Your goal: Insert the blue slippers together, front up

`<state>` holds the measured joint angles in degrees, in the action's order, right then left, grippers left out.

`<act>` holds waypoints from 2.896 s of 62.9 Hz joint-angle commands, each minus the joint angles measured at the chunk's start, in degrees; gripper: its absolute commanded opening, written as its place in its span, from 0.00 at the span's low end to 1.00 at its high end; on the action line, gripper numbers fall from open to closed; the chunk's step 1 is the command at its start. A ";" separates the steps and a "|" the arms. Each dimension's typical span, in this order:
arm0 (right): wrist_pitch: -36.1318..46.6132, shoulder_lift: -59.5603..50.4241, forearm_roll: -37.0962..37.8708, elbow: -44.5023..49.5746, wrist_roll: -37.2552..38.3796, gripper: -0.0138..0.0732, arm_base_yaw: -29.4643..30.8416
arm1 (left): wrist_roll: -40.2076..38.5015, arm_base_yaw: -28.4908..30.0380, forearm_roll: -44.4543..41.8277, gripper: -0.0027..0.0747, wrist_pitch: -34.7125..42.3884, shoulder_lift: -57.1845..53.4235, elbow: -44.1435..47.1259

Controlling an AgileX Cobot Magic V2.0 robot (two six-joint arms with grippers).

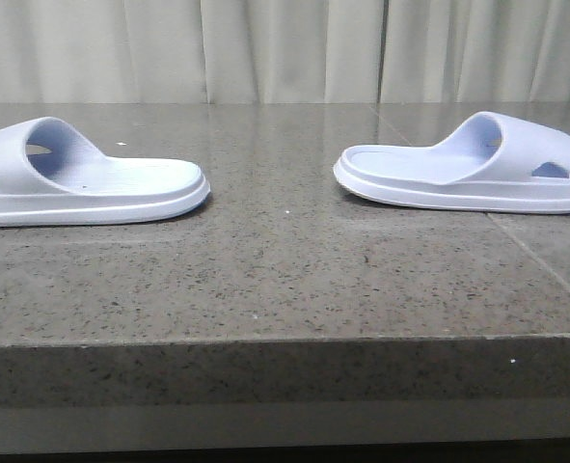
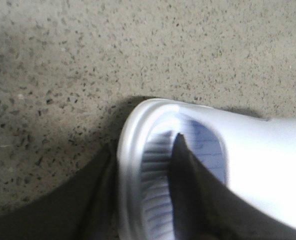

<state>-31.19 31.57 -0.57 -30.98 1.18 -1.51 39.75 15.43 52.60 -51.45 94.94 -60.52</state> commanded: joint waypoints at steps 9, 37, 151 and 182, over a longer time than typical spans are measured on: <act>4.43 0.54 0.57 -2.02 -0.24 0.71 -0.12 | 0.20 -0.47 0.64 0.01 -1.10 -1.32 -0.76; 2.09 0.54 -0.03 -2.02 -0.24 0.71 -0.12 | 9.98 -0.47 16.80 0.01 -10.74 -8.76 0.95; -27.39 67.92 -63.90 -31.73 -52.20 0.58 25.35 | 18.66 -0.47 31.63 0.01 -10.23 -20.57 17.76; -28.03 63.89 -67.61 -31.73 -54.73 0.08 24.33 | 18.66 -2.52 32.40 0.01 -7.95 -20.57 17.76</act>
<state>-57.22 100.42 -65.02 -61.62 -51.48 22.48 58.35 14.39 80.32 -58.73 76.04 -41.45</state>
